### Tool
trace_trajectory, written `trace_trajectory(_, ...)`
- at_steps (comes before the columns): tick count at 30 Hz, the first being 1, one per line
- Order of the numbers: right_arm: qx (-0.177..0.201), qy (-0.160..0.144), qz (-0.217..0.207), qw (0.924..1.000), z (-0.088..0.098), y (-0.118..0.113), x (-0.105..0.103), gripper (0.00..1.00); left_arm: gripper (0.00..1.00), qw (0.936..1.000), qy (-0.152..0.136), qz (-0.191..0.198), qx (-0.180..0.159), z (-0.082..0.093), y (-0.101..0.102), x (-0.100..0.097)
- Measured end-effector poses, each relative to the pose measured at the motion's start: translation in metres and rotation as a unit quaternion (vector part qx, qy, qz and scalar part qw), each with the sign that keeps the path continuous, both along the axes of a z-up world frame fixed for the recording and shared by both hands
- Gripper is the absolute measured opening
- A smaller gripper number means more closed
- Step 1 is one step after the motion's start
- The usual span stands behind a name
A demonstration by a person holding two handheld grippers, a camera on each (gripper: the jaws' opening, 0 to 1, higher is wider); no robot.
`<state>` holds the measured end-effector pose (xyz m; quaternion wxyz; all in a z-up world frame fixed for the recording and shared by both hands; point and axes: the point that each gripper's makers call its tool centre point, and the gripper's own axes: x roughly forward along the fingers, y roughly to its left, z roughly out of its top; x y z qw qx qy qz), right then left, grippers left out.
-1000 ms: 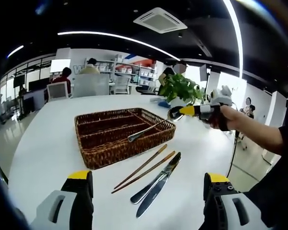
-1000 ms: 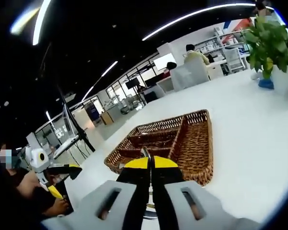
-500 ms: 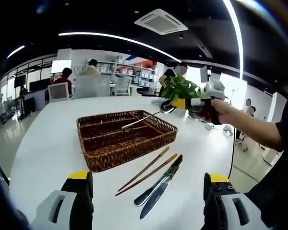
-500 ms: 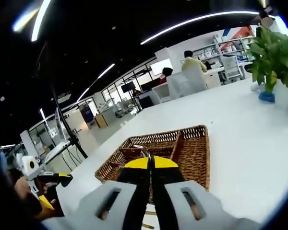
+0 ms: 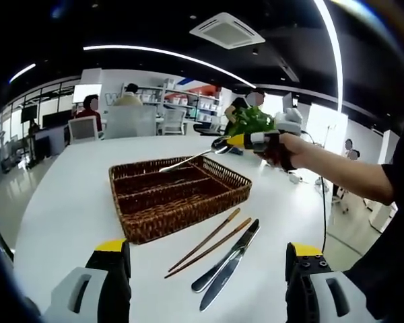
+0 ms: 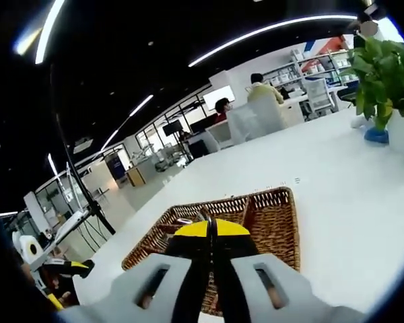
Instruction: Arrange the knives, forks, and spoons in their matching storage slots by inserting each utensil handle-first until every utensil is classified and aligned in the correct compartment
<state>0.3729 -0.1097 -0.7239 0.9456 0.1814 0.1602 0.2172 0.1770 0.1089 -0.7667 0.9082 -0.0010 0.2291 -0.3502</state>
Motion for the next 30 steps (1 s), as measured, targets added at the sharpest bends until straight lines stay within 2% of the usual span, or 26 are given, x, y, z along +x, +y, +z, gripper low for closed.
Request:
trace_trajectory(11, -0.002, 0.004, -0.043, 0.9991, -0.009, -0.002, 0.040, 0.00, 1.00, 1.0000, 0.000, 0.000, 0.006, 0.001, 0.002, 0.005)
trace_trajectory(19, 0.005, 0.039, -0.077, 0.9963, -0.030, 0.007, 0.070, 0.00, 1.00, 1.0000, -0.001, -0.005, 0.006, 0.002, -0.002, 0.010)
trace_trajectory(26, -0.006, 0.042, -0.099, 0.9942, -0.036, 0.013, 0.084, 0.00, 1.00, 0.9999, -0.001, -0.008, 0.011, 0.003, -0.004, 0.015)
trace_trajectory(30, -0.029, 0.051, -0.113, 0.9918, -0.046, 0.013, 0.090, 0.00, 1.00, 0.9999, -0.002, -0.007, 0.010, 0.003, -0.005, 0.016)
